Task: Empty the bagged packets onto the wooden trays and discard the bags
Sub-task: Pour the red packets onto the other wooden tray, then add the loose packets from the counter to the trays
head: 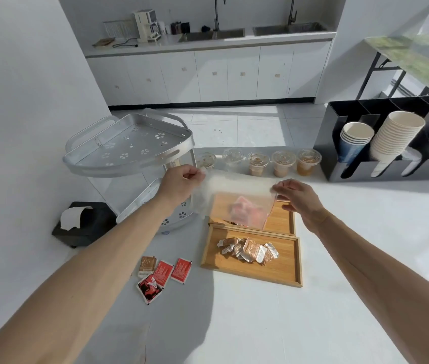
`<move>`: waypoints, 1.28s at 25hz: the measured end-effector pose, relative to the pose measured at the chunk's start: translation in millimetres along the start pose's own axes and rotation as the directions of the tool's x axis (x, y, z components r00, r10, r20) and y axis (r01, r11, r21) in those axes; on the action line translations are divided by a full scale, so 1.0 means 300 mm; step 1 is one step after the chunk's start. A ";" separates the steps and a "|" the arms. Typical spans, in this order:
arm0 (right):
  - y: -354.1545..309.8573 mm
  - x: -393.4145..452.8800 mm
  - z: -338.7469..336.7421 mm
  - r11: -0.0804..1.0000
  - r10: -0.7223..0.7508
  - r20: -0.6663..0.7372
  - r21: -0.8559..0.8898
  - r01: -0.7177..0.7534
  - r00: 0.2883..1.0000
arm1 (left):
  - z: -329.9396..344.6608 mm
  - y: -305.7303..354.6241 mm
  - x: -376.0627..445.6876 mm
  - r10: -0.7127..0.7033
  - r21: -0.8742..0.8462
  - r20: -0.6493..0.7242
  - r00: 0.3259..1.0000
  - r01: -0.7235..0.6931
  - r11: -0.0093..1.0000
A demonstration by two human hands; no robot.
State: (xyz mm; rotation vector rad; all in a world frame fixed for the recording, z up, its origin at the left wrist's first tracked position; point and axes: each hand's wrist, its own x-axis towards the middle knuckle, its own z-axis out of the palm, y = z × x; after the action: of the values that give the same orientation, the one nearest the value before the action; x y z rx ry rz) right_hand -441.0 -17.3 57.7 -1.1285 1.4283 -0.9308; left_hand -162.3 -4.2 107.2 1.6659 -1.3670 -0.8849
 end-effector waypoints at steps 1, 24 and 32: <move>-0.004 -0.032 0.009 1.000 -0.004 0.018 0.022 0.004 1.000 | -0.012 -0.025 -0.039 -0.026 -0.020 -0.005 1.000 0.026 0.999; 0.232 -0.473 0.860 0.982 0.190 0.506 -0.097 -0.163 0.841 | -0.621 -0.739 -0.861 -0.653 -0.512 -0.241 0.718 0.478 0.714; 0.276 -0.408 1.097 0.950 0.238 0.420 -0.290 -0.119 0.876 | -0.734 -0.899 -0.792 -0.661 -0.393 -0.340 0.669 0.537 0.746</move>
State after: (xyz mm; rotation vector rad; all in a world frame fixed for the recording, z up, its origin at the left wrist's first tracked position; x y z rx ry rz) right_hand -127.3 131.2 -40.9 -1.2760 1.2572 -0.3201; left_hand 107.4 289.8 -28.8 1.9817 -0.3222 -0.8926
